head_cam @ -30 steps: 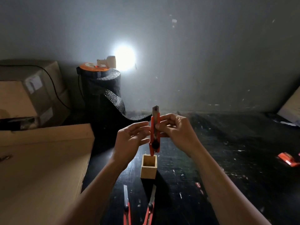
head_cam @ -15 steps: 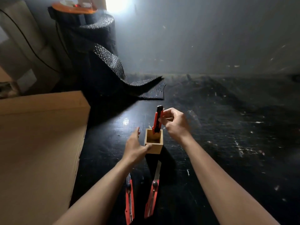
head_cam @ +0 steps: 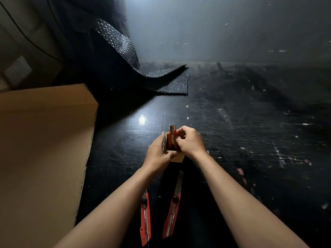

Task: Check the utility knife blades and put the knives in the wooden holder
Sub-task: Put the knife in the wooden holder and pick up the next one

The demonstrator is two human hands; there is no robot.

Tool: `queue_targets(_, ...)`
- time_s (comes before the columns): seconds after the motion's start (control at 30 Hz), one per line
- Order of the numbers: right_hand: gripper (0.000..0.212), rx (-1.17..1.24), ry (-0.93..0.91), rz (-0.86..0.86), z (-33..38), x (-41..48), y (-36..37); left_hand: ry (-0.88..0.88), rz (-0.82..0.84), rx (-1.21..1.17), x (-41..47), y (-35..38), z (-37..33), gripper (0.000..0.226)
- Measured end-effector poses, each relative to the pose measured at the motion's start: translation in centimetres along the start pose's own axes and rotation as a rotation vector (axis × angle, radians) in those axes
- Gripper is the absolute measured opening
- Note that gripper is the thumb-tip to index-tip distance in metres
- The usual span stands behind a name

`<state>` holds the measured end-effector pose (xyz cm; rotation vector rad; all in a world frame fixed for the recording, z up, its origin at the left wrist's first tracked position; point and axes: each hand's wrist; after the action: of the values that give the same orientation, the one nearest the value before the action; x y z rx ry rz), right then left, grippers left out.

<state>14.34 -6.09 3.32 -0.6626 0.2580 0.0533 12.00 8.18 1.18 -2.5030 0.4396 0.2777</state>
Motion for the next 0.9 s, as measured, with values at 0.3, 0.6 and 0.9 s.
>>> queue_targets(0.3, 0.010, 0.010, 0.000, -0.082, -0.2, 0.3, 0.5, 0.062, 0.023, -0.051, -0.1, 0.4, 0.3, 0.057)
queue_targets(0.6, 0.019, -0.037, 0.002, -0.080, -1.1, -5.5, -1.7, -0.009, -0.138, 0.101, -3.9, 0.8, 0.9, 0.078)
queue_targets(0.9, 0.021, 0.013, 0.293, 0.128, -5.8, -14.1, 4.7, -0.057, 0.076, 0.242, -10.2, 4.2, 4.0, 0.039)
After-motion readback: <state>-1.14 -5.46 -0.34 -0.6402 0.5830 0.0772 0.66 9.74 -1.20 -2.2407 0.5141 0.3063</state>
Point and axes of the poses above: each hand's wrist, its own x-axis towards the middle knuckle, its own y-axis out of the palm, z = x × y, and after that the axes turned 10 degrees about z, right-handed
